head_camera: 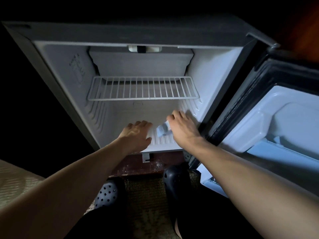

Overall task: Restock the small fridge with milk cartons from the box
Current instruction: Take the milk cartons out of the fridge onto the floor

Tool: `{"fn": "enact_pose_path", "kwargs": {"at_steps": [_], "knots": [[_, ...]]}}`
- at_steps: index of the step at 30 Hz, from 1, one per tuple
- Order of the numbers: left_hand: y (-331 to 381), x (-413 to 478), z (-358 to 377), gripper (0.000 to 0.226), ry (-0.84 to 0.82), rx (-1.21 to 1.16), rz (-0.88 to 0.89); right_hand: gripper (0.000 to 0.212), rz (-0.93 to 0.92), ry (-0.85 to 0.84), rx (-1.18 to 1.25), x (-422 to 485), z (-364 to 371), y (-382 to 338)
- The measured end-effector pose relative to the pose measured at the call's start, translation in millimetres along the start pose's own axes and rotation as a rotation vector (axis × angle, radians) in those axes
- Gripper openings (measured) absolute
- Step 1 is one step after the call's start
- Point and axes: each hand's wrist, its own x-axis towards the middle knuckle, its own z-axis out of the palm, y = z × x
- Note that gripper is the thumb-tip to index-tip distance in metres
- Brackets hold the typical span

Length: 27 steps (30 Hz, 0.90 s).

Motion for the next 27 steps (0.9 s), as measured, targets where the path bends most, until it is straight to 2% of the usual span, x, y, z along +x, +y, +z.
{"fn": "enact_pose_path", "kwargs": {"at_steps": [4,6,9,12,15,17,22,27], "knots": [[15.8,-32.7,-16.1,0.068,-0.025,0.044,0.065,0.044,0.003,-0.073,0.197,-36.9,-34.1,-1.4],[28.1,-50.9,-27.1,0.073,-0.052,0.177,0.118,0.035,0.0,-0.102,0.265,-59.6,-54.7,-3.0],[54.0,-73.3,-53.4,0.072,-0.054,0.34,0.201,0.033,-0.004,-0.106,0.324,-95.1,-89.5,-8.7],[80.8,-100.0,-81.1,0.066,-0.012,0.304,0.197,0.027,-0.014,-0.065,0.373,-129.6,-119.1,-14.0],[104.6,-134.3,-109.0,0.072,0.031,0.223,0.192,0.012,-0.023,-0.006,0.436,-168.2,-156.4,-16.1],[118.7,-159.8,-122.7,0.069,0.078,0.177,0.206,0.008,-0.006,0.012,0.484,-194.1,-178.7,-16.3],[148.7,-195.6,-153.5,0.045,0.257,0.157,0.272,0.028,0.018,0.13,0.602,-252.6,-216.9,-4.3],[214.0,-218.2,-186.6,0.046,0.36,0.15,0.429,0.038,0.134,0.318,0.677,-327.0,-248.6,21.0]]}}
